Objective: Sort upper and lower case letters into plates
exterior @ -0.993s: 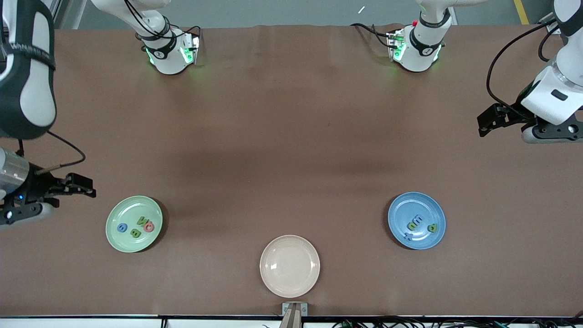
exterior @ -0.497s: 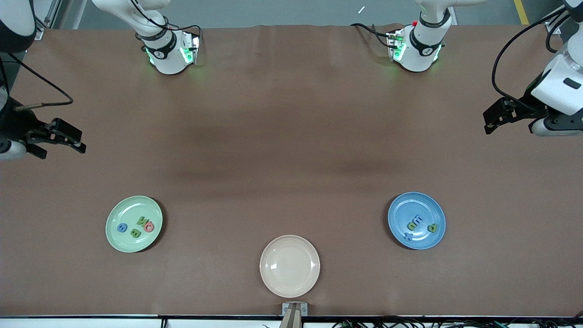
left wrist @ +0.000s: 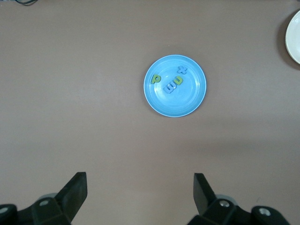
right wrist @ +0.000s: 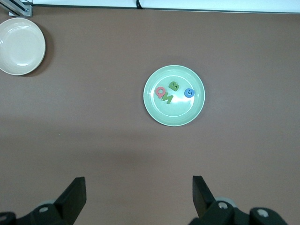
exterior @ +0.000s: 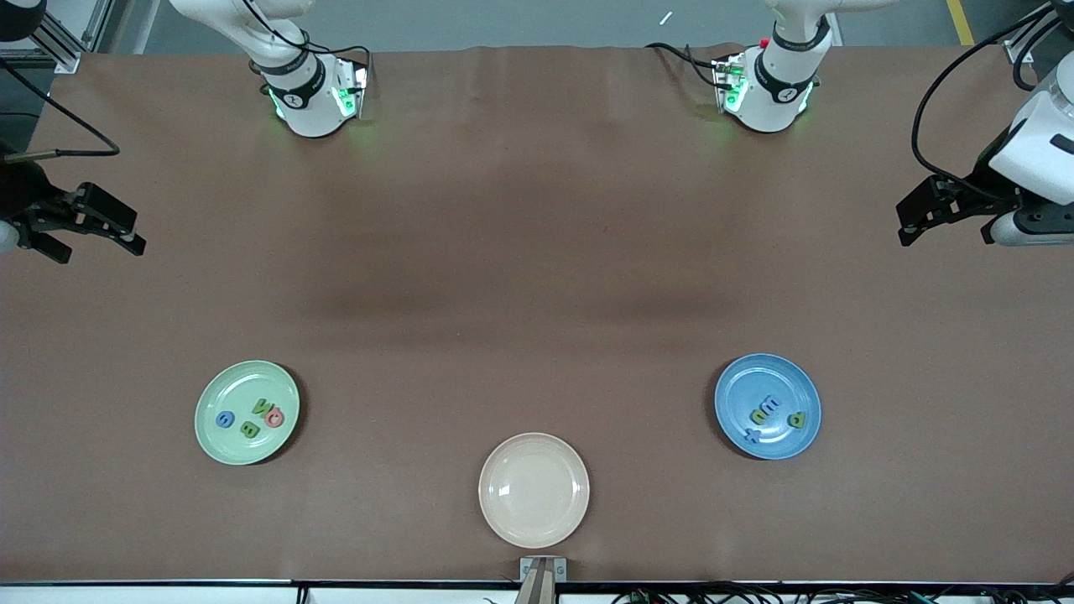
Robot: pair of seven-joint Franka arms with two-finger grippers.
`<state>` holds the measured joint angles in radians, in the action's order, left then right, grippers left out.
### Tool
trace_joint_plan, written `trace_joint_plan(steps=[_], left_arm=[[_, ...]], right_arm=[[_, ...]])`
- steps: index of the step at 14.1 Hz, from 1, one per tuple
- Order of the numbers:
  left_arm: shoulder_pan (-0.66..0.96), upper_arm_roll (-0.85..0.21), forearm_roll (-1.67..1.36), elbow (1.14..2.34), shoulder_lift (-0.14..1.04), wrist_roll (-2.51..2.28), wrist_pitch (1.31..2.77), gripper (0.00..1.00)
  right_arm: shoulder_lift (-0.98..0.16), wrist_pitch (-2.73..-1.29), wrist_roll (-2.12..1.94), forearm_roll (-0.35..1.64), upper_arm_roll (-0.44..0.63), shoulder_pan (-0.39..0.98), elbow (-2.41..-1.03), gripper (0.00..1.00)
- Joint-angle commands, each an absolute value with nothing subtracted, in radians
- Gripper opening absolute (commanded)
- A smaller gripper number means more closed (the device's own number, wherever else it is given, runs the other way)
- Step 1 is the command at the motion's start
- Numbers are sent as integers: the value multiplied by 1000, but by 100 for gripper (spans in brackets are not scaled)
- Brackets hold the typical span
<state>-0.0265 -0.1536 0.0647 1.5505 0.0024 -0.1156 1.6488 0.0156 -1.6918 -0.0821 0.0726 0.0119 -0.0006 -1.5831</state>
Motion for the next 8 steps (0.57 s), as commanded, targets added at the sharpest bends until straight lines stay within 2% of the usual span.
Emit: trace_joint_plan(steps=[1,8], left_arm=[[-29,-155,52,1540,-2,-110,1638,100],[-29,-155,55,1539,-2,-107,1626,100]], right_arm=[[64,-1684,-63,52,-43,-58,-1623,100],[57,-1646,-60,9,-44,-60,-1609,100]])
